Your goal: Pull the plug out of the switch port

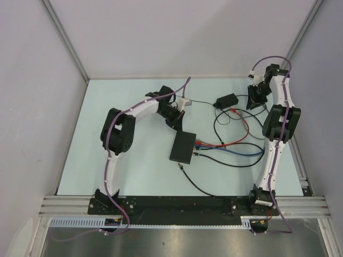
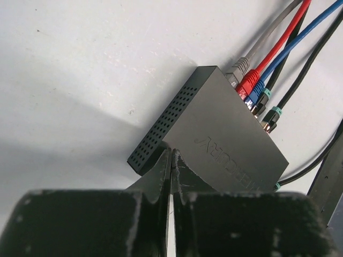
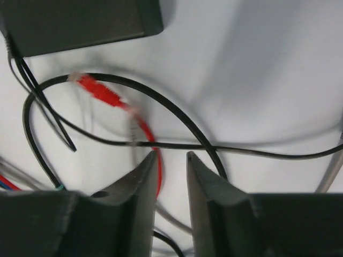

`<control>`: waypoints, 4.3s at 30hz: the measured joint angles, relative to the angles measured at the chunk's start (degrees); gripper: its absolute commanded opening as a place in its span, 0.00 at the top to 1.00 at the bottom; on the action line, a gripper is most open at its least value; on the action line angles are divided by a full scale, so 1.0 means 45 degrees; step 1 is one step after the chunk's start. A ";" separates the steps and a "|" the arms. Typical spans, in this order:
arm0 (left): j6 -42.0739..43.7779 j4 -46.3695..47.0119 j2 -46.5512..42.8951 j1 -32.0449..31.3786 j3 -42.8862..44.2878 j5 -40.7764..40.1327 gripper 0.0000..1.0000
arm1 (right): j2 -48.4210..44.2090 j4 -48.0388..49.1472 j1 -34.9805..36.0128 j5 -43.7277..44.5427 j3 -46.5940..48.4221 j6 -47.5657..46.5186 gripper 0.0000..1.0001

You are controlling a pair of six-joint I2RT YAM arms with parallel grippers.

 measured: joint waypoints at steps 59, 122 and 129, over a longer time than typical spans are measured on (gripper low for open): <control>0.1253 -0.1044 -0.1433 -0.0102 -0.2977 0.1569 0.94 | -0.0738 0.0952 0.5367 -0.7082 -0.7247 -0.0087 0.50; 0.0942 -0.0865 -0.1423 -0.0170 -0.2953 0.1433 0.93 | -0.0942 0.4129 0.5255 -0.7849 -0.8359 0.3604 0.62; 0.0942 -0.0865 -0.1423 -0.0170 -0.2948 0.1433 0.93 | -0.0753 0.3648 0.5241 -0.8291 -0.8242 0.2569 0.59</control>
